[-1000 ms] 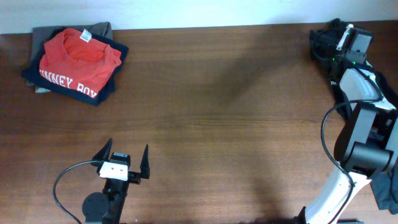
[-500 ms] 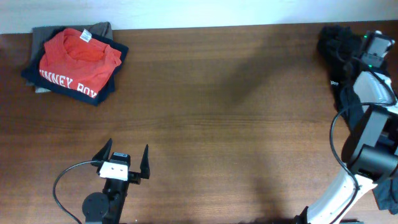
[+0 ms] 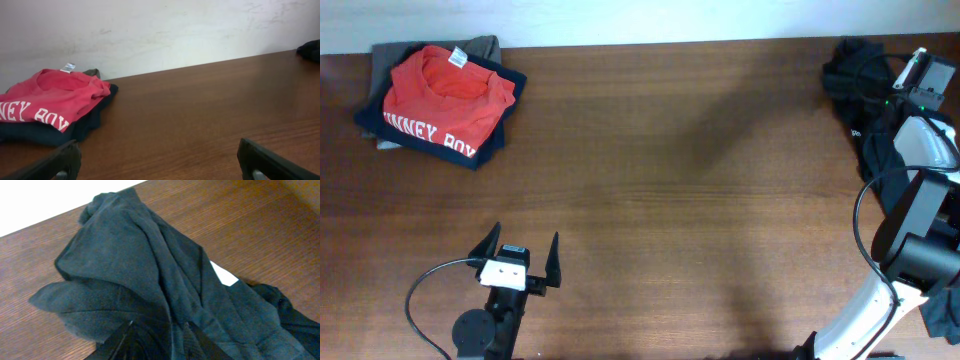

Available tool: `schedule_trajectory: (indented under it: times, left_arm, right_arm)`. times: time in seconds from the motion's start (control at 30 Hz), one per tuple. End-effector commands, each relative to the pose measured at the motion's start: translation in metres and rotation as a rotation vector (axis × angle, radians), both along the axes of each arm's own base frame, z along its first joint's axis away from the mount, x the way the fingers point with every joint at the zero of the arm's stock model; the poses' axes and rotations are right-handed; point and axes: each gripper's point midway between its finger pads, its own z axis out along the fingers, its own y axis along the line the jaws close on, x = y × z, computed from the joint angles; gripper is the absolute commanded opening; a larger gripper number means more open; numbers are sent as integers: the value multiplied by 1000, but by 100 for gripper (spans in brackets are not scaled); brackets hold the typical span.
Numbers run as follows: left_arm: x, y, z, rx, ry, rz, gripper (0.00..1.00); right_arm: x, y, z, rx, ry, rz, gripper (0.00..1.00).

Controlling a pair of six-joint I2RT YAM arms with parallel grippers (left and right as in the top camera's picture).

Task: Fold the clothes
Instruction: 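Grasp the dark garment with the right gripper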

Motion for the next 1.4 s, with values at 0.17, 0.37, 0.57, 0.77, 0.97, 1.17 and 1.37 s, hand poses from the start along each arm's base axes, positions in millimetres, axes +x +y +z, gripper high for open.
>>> schedule_trajectory:
  times: [0.17,0.37,0.57,0.77,0.97,1.17,1.37]
  left_arm:
    - [0,3,-2,17,-1,12,100]
    - [0,3,-2,17,-1,12,100]
    - [0,3,-2,17,-1,12,99]
    - [0,3,-2,17,-1,12,99]
    - [0,3,-2,17,-1,12,99]
    - [0,3,-2,17,-1,12,99]
    - [0,3,-2,17,-1,12,99]
  right_arm:
    - [14,30,33,-50,-41,248,37]
    - [12,27,22,-49,-12,229,38]
    - [8,29,11,-28,22,229,37]
    - [14,51,19,39,-31,331,37]
    - [20,87,28,128,-98,501,41]
    - [5,33,37,17,-35,211,45]
    - [-9,12,31,3,7,160,41]
